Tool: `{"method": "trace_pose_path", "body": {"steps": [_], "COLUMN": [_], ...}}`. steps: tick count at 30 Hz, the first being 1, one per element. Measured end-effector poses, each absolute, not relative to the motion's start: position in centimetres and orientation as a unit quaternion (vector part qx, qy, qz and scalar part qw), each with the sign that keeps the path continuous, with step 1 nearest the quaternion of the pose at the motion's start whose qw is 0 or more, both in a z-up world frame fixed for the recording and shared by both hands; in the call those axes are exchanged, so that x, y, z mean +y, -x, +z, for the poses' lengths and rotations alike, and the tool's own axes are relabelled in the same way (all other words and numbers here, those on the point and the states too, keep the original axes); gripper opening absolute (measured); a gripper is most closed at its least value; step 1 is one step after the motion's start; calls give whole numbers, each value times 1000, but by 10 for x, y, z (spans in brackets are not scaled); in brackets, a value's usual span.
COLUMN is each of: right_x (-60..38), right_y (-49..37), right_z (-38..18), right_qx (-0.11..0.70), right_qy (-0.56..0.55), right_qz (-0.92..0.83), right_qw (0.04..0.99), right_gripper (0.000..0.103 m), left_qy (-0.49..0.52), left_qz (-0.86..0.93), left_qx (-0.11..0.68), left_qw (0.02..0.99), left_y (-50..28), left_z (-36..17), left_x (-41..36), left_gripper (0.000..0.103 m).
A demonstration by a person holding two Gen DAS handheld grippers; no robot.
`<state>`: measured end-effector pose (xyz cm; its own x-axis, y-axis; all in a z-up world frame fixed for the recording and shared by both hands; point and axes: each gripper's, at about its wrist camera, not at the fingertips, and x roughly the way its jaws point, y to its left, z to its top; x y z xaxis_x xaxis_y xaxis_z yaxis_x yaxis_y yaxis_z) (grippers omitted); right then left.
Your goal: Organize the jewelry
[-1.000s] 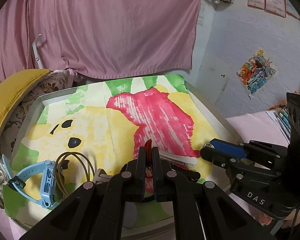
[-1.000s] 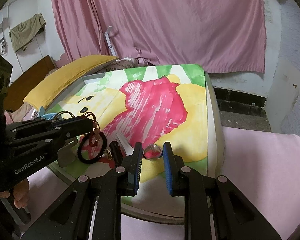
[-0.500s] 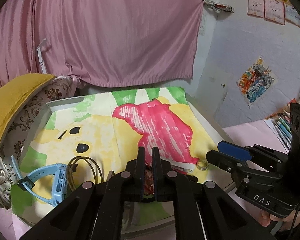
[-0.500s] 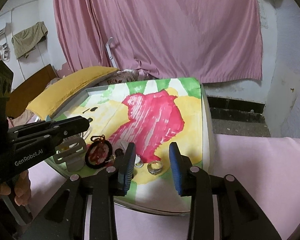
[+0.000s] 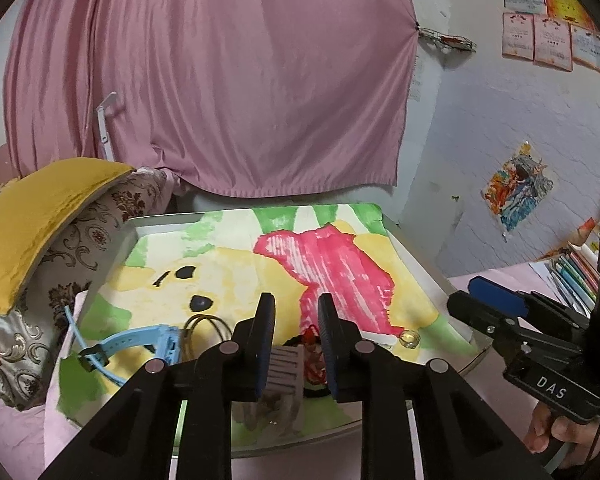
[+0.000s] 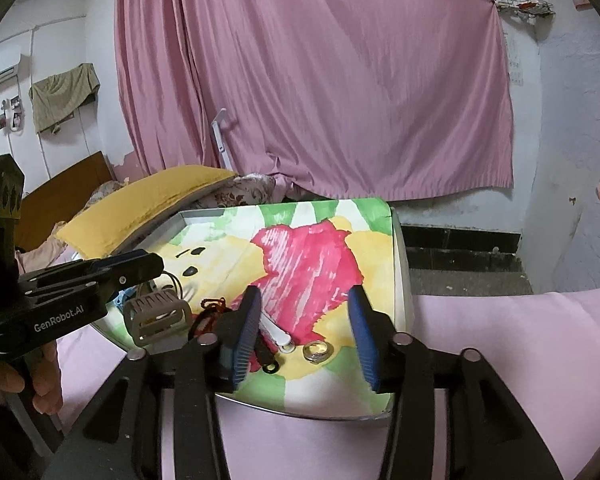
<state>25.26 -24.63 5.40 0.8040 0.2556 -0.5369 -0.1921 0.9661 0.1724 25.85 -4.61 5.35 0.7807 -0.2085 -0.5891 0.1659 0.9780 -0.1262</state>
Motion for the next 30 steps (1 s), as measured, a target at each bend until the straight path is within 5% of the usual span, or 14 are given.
{"method": "trace_pose_path", "body": {"steps": [13, 23, 30], "right_x": [-242, -238, -238], "right_y": [-240, -229, -217], "right_z": [59, 60, 61], "right_qx": [271, 256, 243], "right_qy": [-57, -56, -58], "right_qz": [117, 110, 107], "right_qw": [954, 959, 962], "right_gripper": [58, 80, 90], "left_qy": [46, 71, 97], "left_qz": [-78, -56, -32], "left_qx": [301, 279, 263], "left_qw": [949, 956, 959], "left_y": [-240, -226, -206], "left_z": [56, 58, 53], "left_x": [-26, -7, 14], "left_gripper": [40, 84, 97]}}
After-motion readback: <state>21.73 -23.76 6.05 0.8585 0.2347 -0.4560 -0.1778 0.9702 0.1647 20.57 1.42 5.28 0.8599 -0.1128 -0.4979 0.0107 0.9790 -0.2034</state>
